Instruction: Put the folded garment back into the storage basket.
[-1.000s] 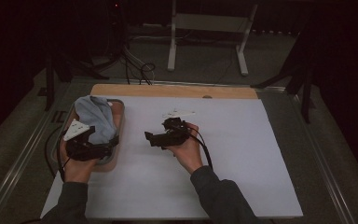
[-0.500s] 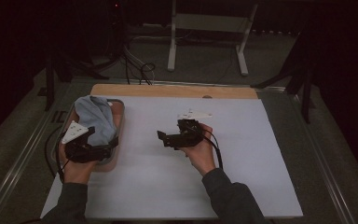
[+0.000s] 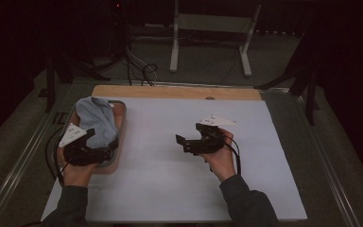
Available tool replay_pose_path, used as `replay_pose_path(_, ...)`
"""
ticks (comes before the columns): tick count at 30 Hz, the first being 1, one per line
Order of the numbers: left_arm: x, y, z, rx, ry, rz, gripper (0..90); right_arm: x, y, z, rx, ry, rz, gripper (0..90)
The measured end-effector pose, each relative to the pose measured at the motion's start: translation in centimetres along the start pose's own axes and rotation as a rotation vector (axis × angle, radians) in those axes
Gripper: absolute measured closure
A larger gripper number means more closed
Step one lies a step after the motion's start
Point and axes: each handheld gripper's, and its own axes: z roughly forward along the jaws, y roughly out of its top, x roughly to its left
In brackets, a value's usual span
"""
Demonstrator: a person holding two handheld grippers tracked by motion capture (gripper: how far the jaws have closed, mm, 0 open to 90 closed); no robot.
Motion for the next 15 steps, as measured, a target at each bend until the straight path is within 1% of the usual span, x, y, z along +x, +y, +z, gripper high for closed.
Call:
replay_pose_path(3, 0.0, 0.1, -0.3, -0.013, -0.002, -0.001, 0.4, -0.7, -0.4, -0.9, -0.008, -0.008, 0.003, 8.7)
replay_pose_path(6, 0.0, 0.1, -0.4, -0.029, 0.007, -0.001, 0.3, -1.4, -0.9, -1.6, -0.013, -0.018, 0.009, 8.7)
replay_pose_path(8, 0.1, 0.0, -0.5, -0.036, 0.017, 0.002, 0.4, -1.8, -1.2, -2.1, -0.016, -0.016, 0.011, 8.7)
replay_pose_path(11, 0.2, 0.0, -0.6, -0.040, 0.021, -0.001, 0.4, -2.1, -1.7, -2.9, -0.024, -0.022, 0.008, 8.7)
replay_pose_path(12, 0.2, 0.0, -0.6, -0.040, 0.021, -0.001, 0.3, -2.1, -1.7, -2.9, -0.024, -0.022, 0.008, 8.7)
replay_pose_path(13, 0.2, 0.0, -0.7, -0.040, 0.022, -0.001, 0.4, -2.1, -2.0, -3.4, -0.034, -0.022, 0.002, 8.7)
replay_pose_path(14, 0.2, 0.0, -0.7, -0.040, 0.022, -0.001, 0.4, -2.1, -2.0, -3.4, -0.034, -0.022, 0.002, 8.7)
replay_pose_path(15, 0.1, -0.1, -0.7, -0.042, 0.021, -0.002, 0.4, -2.2, -2.2, -3.9, -0.043, -0.032, -0.007, 8.7)
